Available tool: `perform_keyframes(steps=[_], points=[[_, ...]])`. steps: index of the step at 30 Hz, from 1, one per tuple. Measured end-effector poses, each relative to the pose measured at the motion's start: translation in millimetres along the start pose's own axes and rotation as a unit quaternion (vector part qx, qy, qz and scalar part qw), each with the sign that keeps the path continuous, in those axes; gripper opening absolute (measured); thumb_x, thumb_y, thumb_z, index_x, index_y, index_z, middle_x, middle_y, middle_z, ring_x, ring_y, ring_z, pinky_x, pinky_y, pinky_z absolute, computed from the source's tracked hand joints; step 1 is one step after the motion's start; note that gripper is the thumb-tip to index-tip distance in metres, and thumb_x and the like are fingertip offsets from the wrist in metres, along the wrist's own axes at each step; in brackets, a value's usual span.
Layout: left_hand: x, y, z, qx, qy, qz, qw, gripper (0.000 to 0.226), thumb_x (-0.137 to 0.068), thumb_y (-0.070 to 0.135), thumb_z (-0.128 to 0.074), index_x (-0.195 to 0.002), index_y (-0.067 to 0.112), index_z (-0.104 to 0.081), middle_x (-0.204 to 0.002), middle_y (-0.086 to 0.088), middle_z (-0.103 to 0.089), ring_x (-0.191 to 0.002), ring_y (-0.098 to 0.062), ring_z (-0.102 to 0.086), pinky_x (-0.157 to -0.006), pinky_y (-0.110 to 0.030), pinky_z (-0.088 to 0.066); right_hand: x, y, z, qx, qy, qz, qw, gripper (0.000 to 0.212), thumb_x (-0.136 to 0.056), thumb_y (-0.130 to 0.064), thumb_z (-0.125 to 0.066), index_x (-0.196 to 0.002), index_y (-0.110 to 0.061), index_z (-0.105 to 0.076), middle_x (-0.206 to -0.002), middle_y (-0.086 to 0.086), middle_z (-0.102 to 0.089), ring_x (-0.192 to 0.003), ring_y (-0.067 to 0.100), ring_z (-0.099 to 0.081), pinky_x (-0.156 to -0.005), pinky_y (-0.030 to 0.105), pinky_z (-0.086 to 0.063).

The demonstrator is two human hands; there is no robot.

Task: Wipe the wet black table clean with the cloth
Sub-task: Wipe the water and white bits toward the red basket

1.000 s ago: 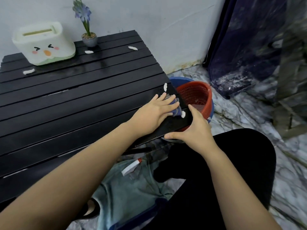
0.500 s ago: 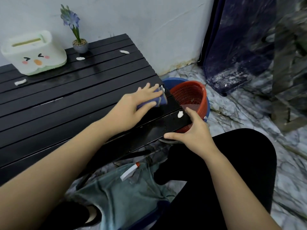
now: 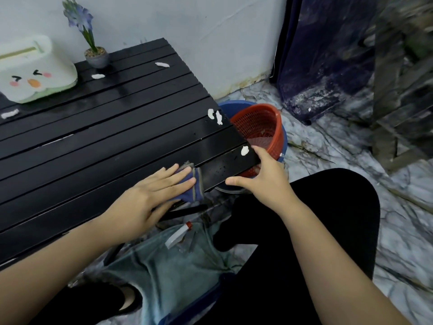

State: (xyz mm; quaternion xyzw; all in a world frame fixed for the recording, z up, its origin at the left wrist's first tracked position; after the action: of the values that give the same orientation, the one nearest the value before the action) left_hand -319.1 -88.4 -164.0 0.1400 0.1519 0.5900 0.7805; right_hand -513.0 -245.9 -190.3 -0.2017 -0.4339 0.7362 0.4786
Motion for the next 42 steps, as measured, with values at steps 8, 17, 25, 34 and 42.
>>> perform_keyframes(steps=[8, 17, 25, 34, 42], points=[[-99, 14, -26, -0.058, 0.004, -0.015, 0.998, 0.047, -0.101, 0.016, -0.038, -0.149, 0.019, -0.038, -0.159, 0.0, -0.029, -0.147, -0.031, -0.025, -0.121, -0.043, -0.022, -1, -1, 0, 0.003, 0.0, 0.009, 1.0, 0.094, -0.055, -0.041, -0.094, -0.135, -0.017, -0.051, -0.117, -0.015, -0.063, -0.111, 0.003, -0.055, -0.085, 0.008, -0.039], [-174, 11, -28, -0.061, 0.037, 0.097, 0.993, 0.049, -0.103, 0.012, -0.037, -0.151, 0.02, -0.032, -0.161, -0.002, -0.026, -0.149, -0.03, -0.017, -0.119, -0.044, -0.026, -7, 1, 0, -0.011, -0.004, -0.004, 1.0, 0.092, -0.051, -0.044, -0.094, -0.13, -0.019, -0.053, -0.115, -0.013, -0.06, -0.112, 0.008, -0.058, -0.092, 0.024, -0.048], [-109, -21, 38, 0.091, 0.294, 0.243, 0.92, 0.044, -0.098, 0.019, -0.047, -0.141, 0.017, -0.049, -0.153, -0.009, -0.041, -0.145, -0.031, -0.032, -0.118, -0.039, -0.028, -10, 1, 2, -0.014, -0.009, 0.005, 1.0, 0.096, -0.046, -0.045, -0.095, -0.13, -0.023, -0.055, -0.121, -0.012, -0.065, -0.117, 0.009, -0.057, -0.091, 0.016, -0.044], [-59, -88, 7, -0.095, 0.19, 0.446, 0.869, 0.052, -0.101, 0.026, -0.036, -0.149, 0.006, -0.028, -0.158, -0.025, -0.017, -0.144, -0.042, -0.018, -0.118, -0.052, -0.019, -17, -2, 1, -0.041, -0.031, 0.024, 0.998, 0.094, -0.045, -0.03, -0.098, -0.129, -0.027, -0.056, -0.108, -0.027, -0.064, -0.104, -0.015, -0.057, -0.079, -0.002, -0.038], [-195, -50, -11, -0.075, 0.158, 0.422, 0.89, 0.058, -0.092, 0.011, -0.044, -0.146, 0.0, -0.028, -0.155, -0.023, -0.023, -0.142, -0.037, -0.024, -0.118, -0.043, -0.022, -21, 0, -1, -0.031, -0.035, 0.039, 0.998, 0.105, -0.038, -0.041, -0.096, -0.133, -0.022, -0.055, -0.119, -0.017, -0.065, -0.112, -0.001, -0.059, -0.092, 0.016, -0.046]])
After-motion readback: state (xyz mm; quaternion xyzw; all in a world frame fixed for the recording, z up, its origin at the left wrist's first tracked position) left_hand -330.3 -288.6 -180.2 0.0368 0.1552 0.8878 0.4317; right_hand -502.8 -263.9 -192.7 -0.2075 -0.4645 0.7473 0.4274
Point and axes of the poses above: each hand's wrist, its own x-axis away from the middle knuckle, its own z-axis out of the back of the hand, y = z × x, the point moved 7 cm from there along -x, towards the middle knuckle
